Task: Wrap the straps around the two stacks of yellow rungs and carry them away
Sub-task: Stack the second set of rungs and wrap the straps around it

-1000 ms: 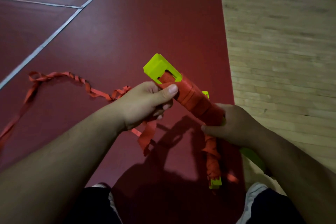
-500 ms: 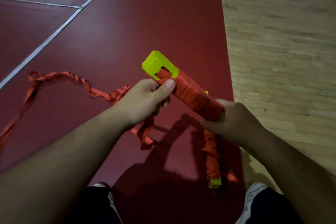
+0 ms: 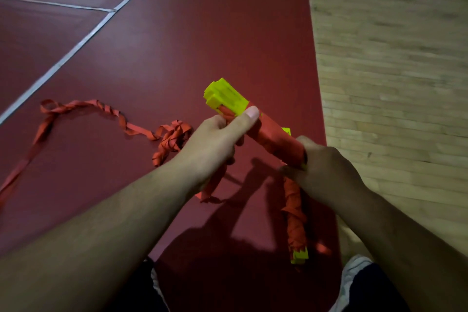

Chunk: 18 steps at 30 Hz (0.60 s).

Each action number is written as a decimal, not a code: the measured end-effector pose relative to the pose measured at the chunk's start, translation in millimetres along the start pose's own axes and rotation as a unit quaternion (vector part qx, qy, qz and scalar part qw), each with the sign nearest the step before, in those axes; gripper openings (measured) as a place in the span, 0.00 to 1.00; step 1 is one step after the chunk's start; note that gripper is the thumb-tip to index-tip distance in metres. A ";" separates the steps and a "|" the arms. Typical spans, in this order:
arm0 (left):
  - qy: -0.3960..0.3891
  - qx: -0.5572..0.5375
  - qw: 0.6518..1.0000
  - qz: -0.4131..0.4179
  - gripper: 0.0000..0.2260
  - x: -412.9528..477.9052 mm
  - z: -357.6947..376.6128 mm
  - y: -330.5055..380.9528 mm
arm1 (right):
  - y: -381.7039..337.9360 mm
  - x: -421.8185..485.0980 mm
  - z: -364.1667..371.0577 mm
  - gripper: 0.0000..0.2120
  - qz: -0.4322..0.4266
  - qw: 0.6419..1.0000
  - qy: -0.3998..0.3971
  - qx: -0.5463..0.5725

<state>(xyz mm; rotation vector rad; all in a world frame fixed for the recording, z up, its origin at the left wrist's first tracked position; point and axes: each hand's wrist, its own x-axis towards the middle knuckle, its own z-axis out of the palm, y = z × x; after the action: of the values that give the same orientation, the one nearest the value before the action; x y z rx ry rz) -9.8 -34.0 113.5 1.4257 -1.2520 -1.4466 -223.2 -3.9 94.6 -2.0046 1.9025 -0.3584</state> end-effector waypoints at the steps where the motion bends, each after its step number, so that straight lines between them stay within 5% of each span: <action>1: 0.021 0.000 1.000 -0.006 0.26 -0.7 2.2 -1.4 | 0.0 0.8 0.3 0.18 -0.012 1.000 -0.002 -0.015; 5: 0.043 -0.033 0.997 0.057 0.21 -2.5 0.0 2.0 | 1.9 5.1 -1.7 0.14 -0.069 0.998 -0.006 -0.002; 11: -0.091 -0.046 0.979 0.174 0.10 -15.0 -0.5 17.5 | 8.0 6.2 -8.2 0.19 -0.062 0.971 -0.116 0.199; 14: -0.135 -0.025 0.978 0.154 0.12 -14.7 -8.8 23.1 | 4.9 3.5 -5.8 0.19 -0.057 0.965 -0.130 0.222; 18: -0.132 0.043 0.976 0.167 0.25 -9.2 -25.3 23.2 | 1.0 2.0 -3.5 0.15 -0.063 0.984 -0.052 0.159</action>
<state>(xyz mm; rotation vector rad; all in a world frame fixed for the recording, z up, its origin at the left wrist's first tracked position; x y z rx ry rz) 13.2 -34.6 140.5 1.0340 -1.6503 -1.3913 -225.4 -6.1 97.2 -1.8927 1.5477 -0.5423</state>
